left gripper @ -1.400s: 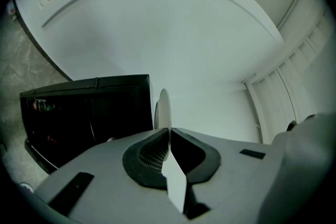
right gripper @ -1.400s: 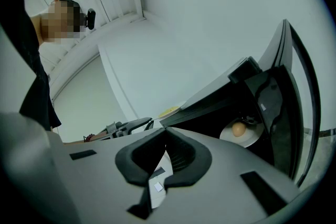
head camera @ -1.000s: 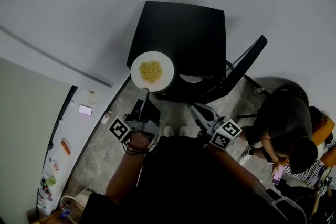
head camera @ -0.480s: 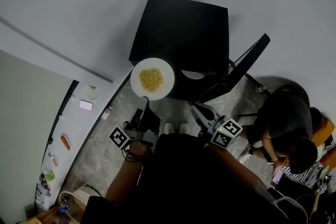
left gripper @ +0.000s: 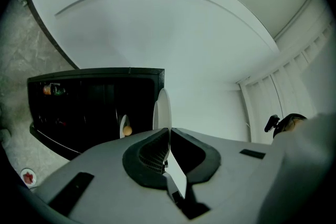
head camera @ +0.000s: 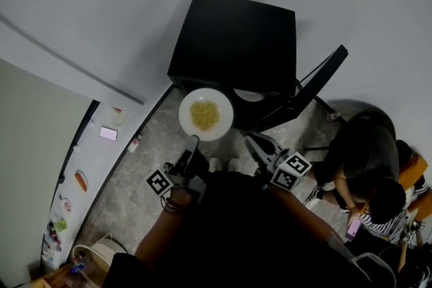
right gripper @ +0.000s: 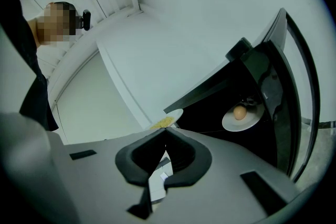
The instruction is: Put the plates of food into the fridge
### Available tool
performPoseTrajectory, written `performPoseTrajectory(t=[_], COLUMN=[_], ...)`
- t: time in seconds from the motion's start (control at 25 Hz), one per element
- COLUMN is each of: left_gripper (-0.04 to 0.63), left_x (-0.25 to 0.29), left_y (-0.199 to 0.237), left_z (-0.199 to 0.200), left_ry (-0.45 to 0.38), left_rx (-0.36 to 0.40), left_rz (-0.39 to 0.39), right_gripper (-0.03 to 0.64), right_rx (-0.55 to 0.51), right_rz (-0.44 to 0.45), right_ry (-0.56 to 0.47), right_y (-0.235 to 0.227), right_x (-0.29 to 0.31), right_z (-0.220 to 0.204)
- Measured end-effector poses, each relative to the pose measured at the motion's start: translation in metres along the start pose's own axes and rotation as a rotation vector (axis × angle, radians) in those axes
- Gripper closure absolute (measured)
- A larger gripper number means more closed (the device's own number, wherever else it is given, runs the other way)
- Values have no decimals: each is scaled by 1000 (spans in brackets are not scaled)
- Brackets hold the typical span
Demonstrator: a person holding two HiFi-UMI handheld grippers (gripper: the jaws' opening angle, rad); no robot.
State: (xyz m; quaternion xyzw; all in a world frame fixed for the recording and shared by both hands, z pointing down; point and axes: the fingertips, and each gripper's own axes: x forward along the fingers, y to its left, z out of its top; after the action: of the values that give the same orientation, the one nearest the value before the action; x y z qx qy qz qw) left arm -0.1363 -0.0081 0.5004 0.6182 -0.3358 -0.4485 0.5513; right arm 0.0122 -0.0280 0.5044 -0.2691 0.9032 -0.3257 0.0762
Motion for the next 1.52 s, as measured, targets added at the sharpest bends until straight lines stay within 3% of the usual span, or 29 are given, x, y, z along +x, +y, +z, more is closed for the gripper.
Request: performPoseTrajectory(t=[0.32,0.84,1.52], left_gripper=[561,561,561], left_x=[13,36,87], left_y=[33,101,137], left_z=[4,27,51], left_ry=[40,27,42], left_rx=[10,10,2], left_rz=[19,30,43], right_gripper=[592,592,592], right_rx=[10,38,36], right_rz=[-36,-103,-148], right_ry=[-5,-19,-4], right_y=[-6,-23,-33], right_x=[-7,-16,-20], right_z=[0,-4,-4])
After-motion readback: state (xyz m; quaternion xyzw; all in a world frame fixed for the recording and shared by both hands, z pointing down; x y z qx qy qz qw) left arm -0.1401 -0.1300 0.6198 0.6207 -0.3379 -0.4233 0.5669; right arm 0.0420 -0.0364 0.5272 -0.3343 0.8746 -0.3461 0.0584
